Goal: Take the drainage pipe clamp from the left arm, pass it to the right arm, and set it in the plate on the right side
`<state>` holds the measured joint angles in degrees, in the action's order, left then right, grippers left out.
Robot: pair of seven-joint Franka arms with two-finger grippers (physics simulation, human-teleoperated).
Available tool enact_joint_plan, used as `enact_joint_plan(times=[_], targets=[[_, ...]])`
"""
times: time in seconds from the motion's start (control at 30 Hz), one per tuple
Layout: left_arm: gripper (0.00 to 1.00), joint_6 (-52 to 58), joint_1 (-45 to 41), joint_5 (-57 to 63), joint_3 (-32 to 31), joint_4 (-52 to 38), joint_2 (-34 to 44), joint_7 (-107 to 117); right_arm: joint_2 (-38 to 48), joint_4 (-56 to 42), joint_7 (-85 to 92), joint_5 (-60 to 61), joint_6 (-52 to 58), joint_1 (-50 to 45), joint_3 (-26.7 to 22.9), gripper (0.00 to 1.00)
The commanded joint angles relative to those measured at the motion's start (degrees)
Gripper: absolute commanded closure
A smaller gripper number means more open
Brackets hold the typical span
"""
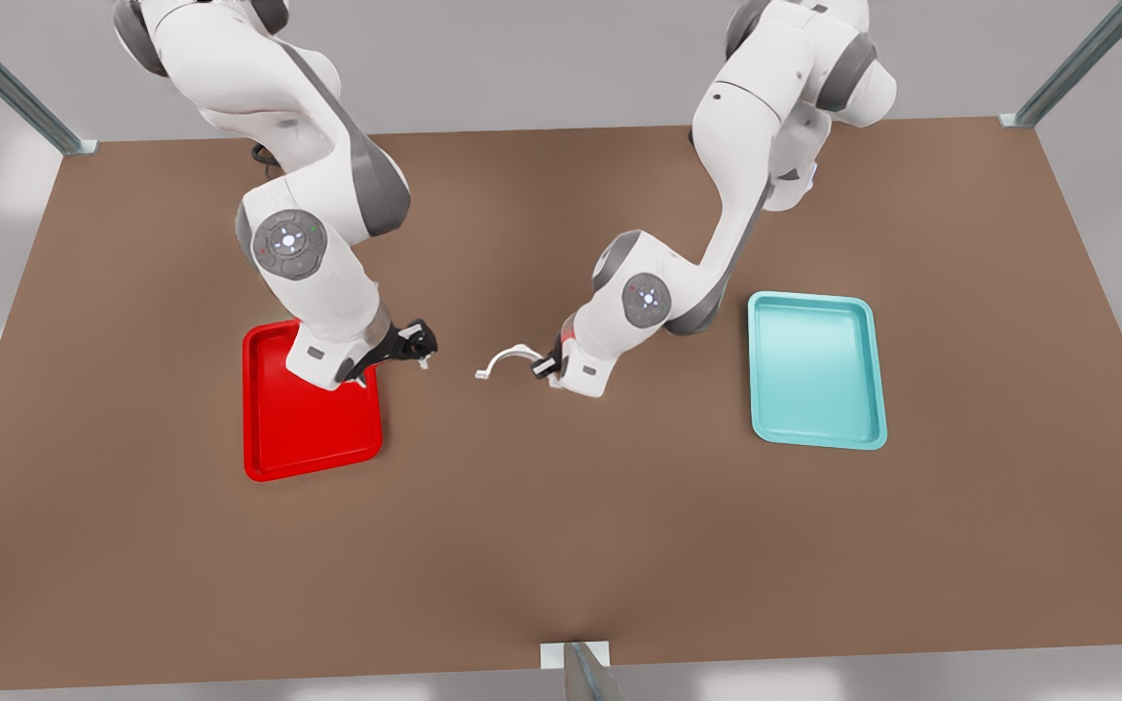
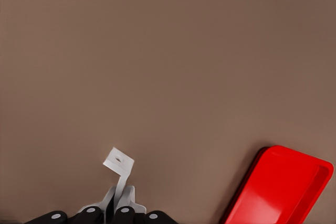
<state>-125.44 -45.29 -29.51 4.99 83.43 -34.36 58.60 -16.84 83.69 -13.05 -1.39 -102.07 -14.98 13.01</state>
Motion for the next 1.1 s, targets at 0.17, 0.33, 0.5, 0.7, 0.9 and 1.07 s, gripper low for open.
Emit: enact_joint_plan(times=[0.17,0.33,0.5,0.7,0.9,1.07], targets=[[0.79,-1.39,-0.59,0.59,0.02,0.24,0.08,24.46,-4.34,-0.45,-56.82,0.16,-1.90,-3.13,0.62,0.00],[0.79,-1.39,-0.41,0.50,0.02,0.15,0.17,24.63,-6.45,-0.54,-62.80,0.34,-1.99,-4.36,2.20,0.00],[0.79,-1.47,-0.50,0.50,0.02,0.15,0.17,25.16,-8.91,-1.24,-64.46,2.27,-5.33,-4.62,2.46,0.00],[0.79,-1.47,-0.33,0.41,0.02,0.15,0.17,25.16,-12.95,-0.80,-66.05,2.27,-7.35,-6.03,2.64,0.00],[0.79,-1.47,-0.15,0.33,0.02,0.15,0.17,25.25,-14.45,0.07,-66.22,1.83,-8.76,-6.29,2.64,0.33],[0.79,-1.47,-0.15,0.33,0.02,0.15,0.17,25.25,-14.54,0.07,-66.31,1.66,-8.76,-7.96,2.72,0.54]])
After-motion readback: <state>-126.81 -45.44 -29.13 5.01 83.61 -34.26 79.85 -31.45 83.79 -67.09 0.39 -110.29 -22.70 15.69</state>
